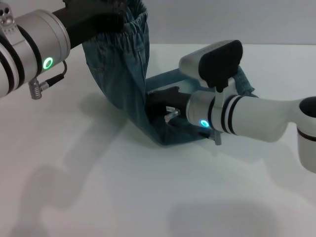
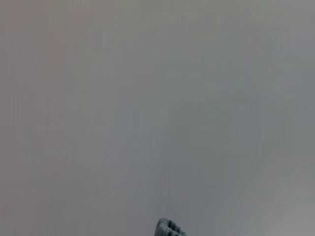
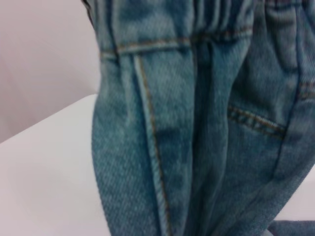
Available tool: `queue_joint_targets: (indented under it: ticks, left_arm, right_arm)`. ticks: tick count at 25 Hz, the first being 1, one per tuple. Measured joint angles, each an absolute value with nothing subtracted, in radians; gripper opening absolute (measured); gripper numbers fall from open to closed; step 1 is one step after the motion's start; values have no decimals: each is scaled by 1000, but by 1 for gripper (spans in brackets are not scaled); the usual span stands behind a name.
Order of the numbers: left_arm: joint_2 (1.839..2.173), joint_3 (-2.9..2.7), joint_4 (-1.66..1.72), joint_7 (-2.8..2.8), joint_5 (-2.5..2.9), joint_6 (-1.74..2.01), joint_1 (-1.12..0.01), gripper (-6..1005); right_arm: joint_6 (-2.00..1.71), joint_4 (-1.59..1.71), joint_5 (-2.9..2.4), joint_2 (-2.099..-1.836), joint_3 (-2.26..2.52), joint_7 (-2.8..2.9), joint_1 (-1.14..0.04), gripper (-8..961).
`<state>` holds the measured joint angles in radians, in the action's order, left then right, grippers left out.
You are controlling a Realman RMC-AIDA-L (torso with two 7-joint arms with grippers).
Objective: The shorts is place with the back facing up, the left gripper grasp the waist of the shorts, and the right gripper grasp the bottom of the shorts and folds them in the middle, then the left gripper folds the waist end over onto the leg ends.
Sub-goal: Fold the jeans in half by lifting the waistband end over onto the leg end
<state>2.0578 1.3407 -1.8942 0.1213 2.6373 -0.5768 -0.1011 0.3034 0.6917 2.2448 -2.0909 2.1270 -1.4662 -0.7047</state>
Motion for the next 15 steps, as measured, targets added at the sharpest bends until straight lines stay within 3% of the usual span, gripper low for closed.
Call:
queue_joint_targets:
  ticks: [15]
  left_arm:
    - [2057, 1330, -1872, 121, 2637, -546, -105, 67]
  right_arm:
    - [352, 772, 2046, -2071, 1754, -1489, -436, 43]
